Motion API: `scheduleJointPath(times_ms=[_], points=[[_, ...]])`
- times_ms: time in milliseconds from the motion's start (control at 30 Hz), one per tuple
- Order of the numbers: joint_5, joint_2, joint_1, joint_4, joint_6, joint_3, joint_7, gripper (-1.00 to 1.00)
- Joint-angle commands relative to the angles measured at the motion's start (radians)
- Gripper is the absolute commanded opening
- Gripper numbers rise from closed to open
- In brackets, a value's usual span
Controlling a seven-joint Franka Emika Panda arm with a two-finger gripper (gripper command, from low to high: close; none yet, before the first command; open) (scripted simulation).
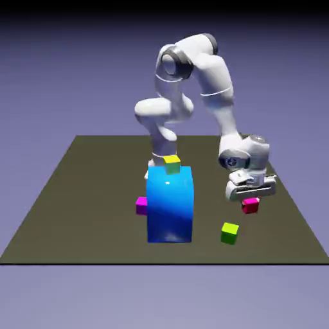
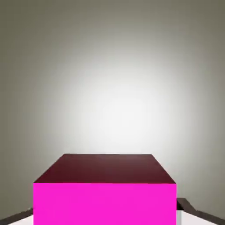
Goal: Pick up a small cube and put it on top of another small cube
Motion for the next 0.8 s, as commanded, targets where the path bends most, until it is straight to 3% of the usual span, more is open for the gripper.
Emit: scheduleJointPath(times_ms=[0, 200, 433, 667, 700, 767], points=[[0.037, -0.024, -0.029, -0.008, -0.015, 0.036, -0.027, -1.0], [0.189, -0.122, -0.15, -0.04, -0.073, 0.188, -0.141, -1.0], [0.391, -0.16, -0.374, 0.155, -0.254, 0.055, -0.12, -1.0], [0.186, 0.027, -0.244, 0.17, -0.109, -0.109, 0.026, -1.0], [0.186, 0.027, -0.244, 0.17, -0.109, -0.109, 0.026, 1.0], [0.226, -0.009, -0.269, 0.167, -0.137, -0.078, -0.003, 1.0]])
